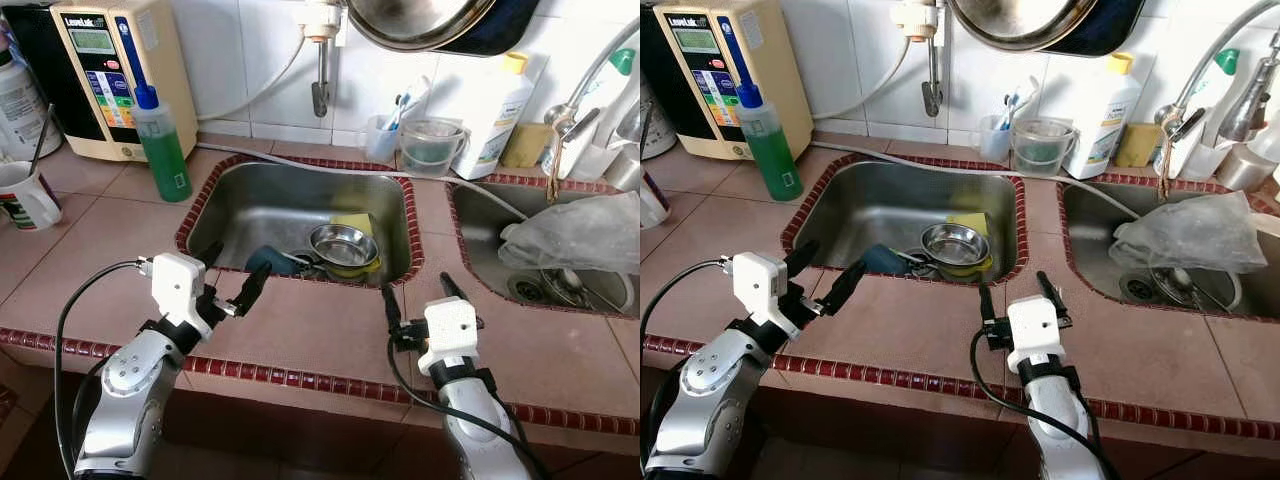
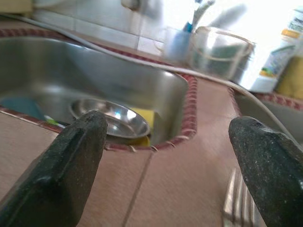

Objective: Kitchen organization

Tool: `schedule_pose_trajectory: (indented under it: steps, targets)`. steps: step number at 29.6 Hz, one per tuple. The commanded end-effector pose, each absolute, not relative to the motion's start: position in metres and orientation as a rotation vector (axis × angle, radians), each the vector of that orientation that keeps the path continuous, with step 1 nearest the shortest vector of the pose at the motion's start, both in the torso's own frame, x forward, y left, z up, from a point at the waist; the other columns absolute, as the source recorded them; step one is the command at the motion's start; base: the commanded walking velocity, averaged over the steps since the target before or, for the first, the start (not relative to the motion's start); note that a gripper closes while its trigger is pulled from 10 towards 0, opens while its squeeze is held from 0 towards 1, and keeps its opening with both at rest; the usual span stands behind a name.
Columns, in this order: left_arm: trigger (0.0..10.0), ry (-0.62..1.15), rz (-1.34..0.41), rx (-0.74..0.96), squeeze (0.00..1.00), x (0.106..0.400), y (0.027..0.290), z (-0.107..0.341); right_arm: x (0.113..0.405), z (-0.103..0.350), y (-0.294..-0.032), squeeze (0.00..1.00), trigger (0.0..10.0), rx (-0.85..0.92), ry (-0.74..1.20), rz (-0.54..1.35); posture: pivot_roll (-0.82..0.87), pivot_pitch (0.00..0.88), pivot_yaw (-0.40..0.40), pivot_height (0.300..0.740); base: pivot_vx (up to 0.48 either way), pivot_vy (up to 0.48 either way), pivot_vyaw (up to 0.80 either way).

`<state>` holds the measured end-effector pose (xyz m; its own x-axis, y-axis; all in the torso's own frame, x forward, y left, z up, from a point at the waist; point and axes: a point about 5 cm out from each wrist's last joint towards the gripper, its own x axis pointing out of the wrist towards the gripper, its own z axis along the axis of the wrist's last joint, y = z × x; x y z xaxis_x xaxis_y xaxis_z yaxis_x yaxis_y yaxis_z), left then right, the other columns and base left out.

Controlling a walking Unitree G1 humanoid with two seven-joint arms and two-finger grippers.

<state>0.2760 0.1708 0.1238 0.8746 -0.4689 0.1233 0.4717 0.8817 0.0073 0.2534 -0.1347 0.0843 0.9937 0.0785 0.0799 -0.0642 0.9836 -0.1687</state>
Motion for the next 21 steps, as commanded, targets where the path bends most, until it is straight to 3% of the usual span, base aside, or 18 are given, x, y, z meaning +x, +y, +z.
schedule_pose_trajectory:
  steps: [1,13,21]
  targets:
    - [10.0,-0.135,-0.517,0.011,0.0,0.274,0.171,0.127,0.254,0.089,-0.141,0.0,10.0,-0.155,-0.077,-0.019,-0.11,0.029,0.032,0.74,0.0,0.0,0.0]
    - [10.0,-0.144,-0.608,0.056,0.0,0.276,0.171,0.137,0.255,0.102,-0.133,0.0,10.0,-0.044,-0.048,-0.098,-0.12,0.06,0.062,0.74,0.0,0.0,0.0]
    - [10.0,-0.111,-0.837,0.127,0.0,0.25,0.155,0.133,0.253,0.106,-0.124,0.0,10.0,0.003,-0.013,-0.087,-0.11,0.081,0.067,0.74,0.0,0.0,0.0]
